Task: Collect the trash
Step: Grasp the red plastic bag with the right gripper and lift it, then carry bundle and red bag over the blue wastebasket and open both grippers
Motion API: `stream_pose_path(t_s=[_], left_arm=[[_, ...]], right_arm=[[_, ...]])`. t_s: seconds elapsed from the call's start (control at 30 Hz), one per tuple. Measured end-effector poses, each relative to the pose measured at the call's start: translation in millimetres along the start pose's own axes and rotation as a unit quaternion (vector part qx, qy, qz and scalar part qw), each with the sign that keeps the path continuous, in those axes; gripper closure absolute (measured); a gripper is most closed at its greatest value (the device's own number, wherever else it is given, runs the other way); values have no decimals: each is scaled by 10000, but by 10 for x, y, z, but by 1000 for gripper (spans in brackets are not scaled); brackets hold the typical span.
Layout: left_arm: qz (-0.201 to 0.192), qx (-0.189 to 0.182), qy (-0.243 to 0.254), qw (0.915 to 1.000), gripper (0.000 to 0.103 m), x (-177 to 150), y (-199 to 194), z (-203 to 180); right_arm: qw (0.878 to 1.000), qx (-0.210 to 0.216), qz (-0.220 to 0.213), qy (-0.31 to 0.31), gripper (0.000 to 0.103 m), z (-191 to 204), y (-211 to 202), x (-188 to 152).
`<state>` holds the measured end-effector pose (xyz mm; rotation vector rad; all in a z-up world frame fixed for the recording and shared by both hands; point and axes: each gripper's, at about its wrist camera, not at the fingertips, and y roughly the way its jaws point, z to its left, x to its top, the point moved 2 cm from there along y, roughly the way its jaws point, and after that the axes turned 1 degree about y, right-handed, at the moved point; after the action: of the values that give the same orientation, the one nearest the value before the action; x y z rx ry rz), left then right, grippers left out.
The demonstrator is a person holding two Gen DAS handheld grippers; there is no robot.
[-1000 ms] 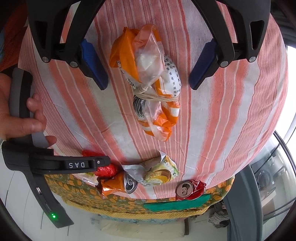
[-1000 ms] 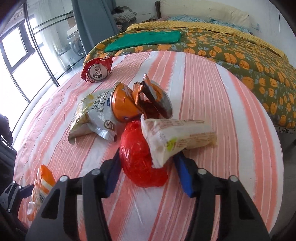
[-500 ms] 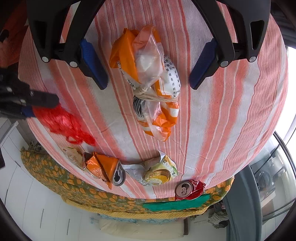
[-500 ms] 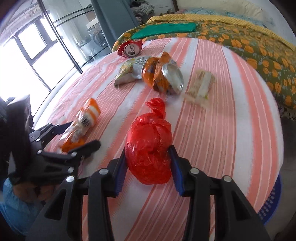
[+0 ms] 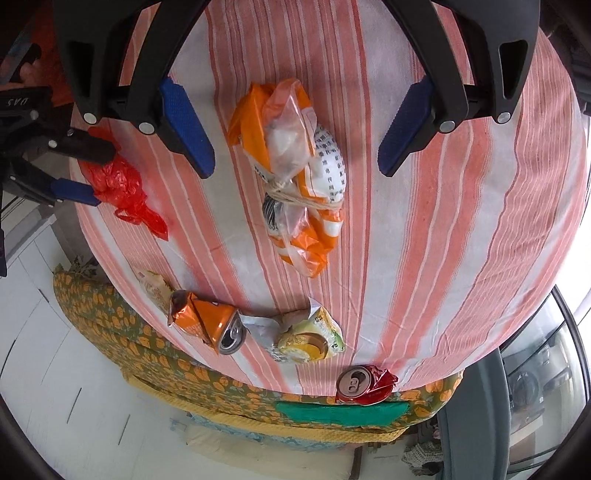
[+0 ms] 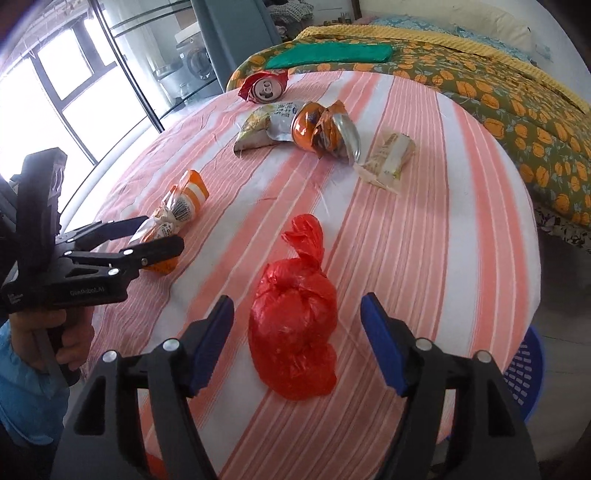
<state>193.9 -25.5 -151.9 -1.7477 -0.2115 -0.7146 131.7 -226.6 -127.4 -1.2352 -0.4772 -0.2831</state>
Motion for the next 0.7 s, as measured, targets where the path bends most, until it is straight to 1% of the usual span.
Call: stream_pose_path(t_s=[0.03,0.07,0.1,0.13,0.17,0.2,0.23,0.27,0.37,0.5,0.57,0.7], left_arm=[[17,8,1,10000,16,12,9,-7],[41,20,16,10000,21,24,20,-25],[58,31,34,10000,24,31,23,-36],[71,45,55,9999,30,37,25,-51],[80,61,86,9999,37,40,24,-73],[83,86,110,9999,41,42,22,-81],[81,130,150,9998,50,39,13,-95],[68,148,171,9997,55,35,5,-105],[26,129,123,9998,58,28,-34,-122],[-97,-1,238,9997,59,7,-151,-322],[-127,-155,333,9992,59,4,-204,-496],[-156,-554,611,9965,59,4,-272,-1015]], right_arm=[[10000,-60,57,-19,33,17,38,6],[9999,-114,69,1,34,22,67,8],[9999,-124,70,17,39,23,88,8],[9999,-144,73,16,50,19,103,6],[9998,-172,92,5,55,18,112,-3],[9998,-168,84,33,58,8,105,-17],[9999,-130,49,77,58,-5,81,-33],[9999,-100,16,89,58,-5,49,-45],[9998,-30,-176,114,59,-30,-98,-83],[9988,120,-409,240,59,-146,-314,-123],[9981,145,-517,318,59,-249,-431,-169],[9956,53,-729,592,59,-605,-679,-299]])
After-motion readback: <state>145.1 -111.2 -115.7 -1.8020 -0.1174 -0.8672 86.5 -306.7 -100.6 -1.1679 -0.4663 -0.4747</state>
